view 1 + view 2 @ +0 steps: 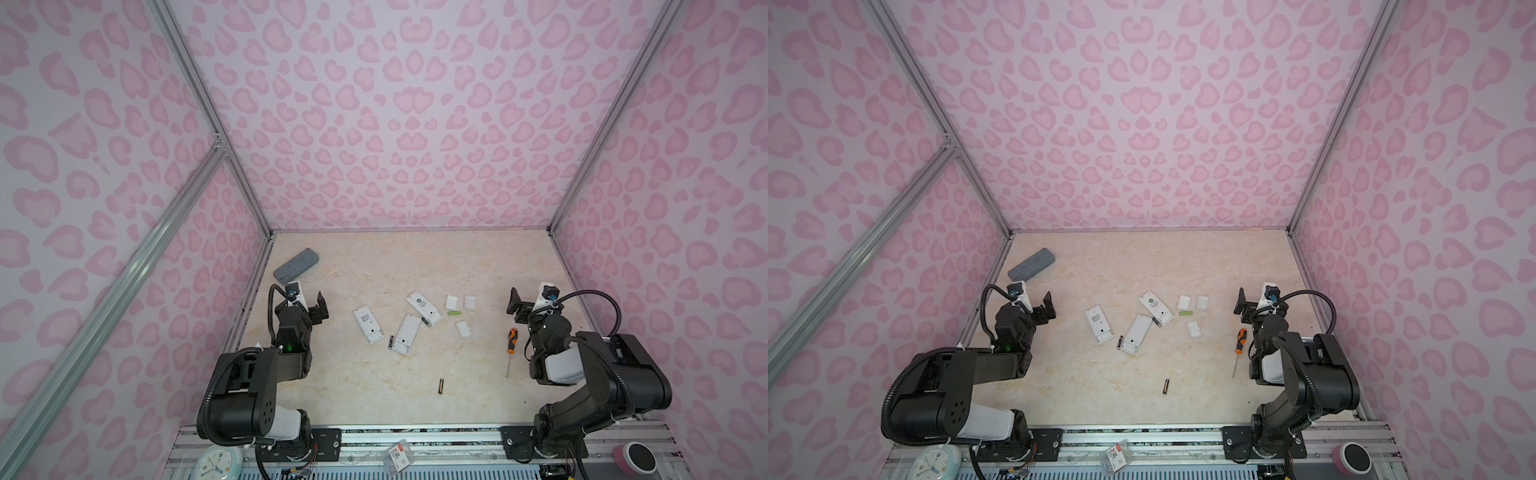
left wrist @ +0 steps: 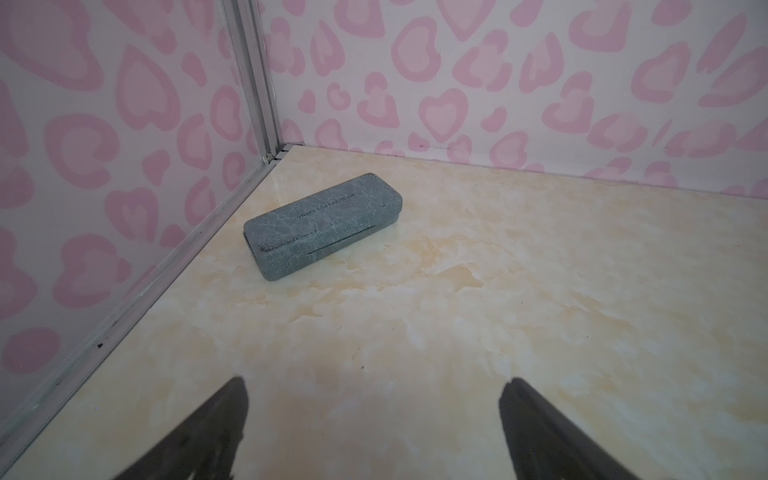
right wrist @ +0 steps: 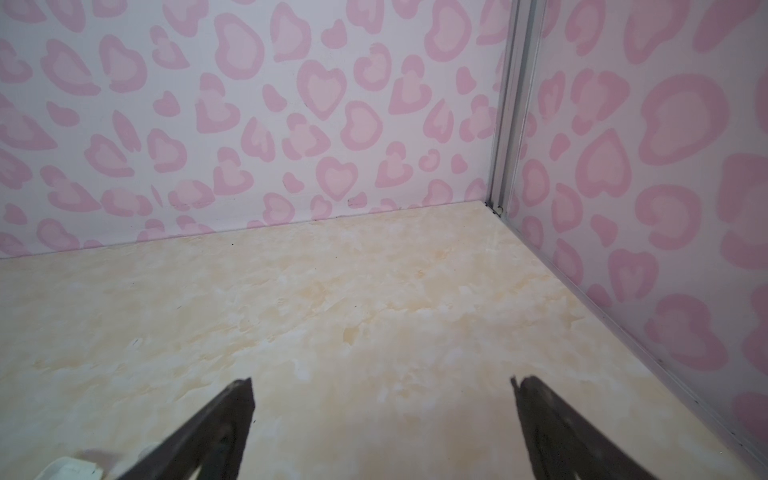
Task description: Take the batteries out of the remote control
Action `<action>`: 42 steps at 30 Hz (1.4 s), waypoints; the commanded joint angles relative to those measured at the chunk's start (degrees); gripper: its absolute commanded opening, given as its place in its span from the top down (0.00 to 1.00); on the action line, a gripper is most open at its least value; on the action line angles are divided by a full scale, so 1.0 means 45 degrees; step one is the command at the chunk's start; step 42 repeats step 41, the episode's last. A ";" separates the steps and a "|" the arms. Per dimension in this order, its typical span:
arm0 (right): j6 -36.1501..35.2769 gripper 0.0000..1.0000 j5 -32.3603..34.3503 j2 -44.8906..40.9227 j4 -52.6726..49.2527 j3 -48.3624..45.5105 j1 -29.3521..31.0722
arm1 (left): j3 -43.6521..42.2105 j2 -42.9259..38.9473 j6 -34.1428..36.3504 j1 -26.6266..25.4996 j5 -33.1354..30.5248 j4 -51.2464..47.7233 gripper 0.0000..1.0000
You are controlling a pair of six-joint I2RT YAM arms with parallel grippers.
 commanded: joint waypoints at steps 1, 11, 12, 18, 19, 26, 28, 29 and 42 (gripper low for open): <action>0.0092 0.01 0.0382 -0.0006 -0.1336 0.0291 0.0045 | 0.0418 0.0204 0.0228 -0.0026 0.0038 0.0153 0.03; -0.0094 0.01 0.1078 -0.0096 -0.2663 0.0925 0.0402 | 0.0456 0.0168 0.0213 -0.0021 0.0040 -0.0019 0.03; -0.0142 0.01 0.1285 -0.0094 -0.2754 0.0982 0.0485 | 0.0447 0.0176 0.0223 -0.0022 0.0039 -0.0019 0.03; -0.0319 0.01 0.2101 -0.0089 -0.3193 0.1212 0.0865 | 0.0462 0.0166 0.0223 -0.0030 0.0044 -0.0019 0.03; -0.0310 0.01 0.2095 -0.0097 -0.3210 0.1212 0.0866 | 0.0475 0.0169 0.0223 -0.0034 0.0046 -0.0037 0.03; -0.0329 0.01 0.2101 -0.0107 -0.3202 0.1206 0.0866 | 0.0475 0.0188 0.0246 -0.0036 0.0033 -0.0038 0.03; -0.0329 0.01 0.2108 -0.0117 -0.3193 0.1195 0.0861 | 0.0476 0.0184 0.0246 -0.0034 0.0044 -0.0038 0.03; -0.0329 0.01 0.2115 -0.0104 -0.3198 0.1202 0.0865 | 0.0471 0.0190 0.0232 -0.0036 0.0047 -0.0038 0.03; -0.0329 0.01 0.2108 -0.0117 -0.3185 0.1188 0.0885 | 0.0514 0.0190 0.0295 -0.0065 0.0146 -0.0123 0.03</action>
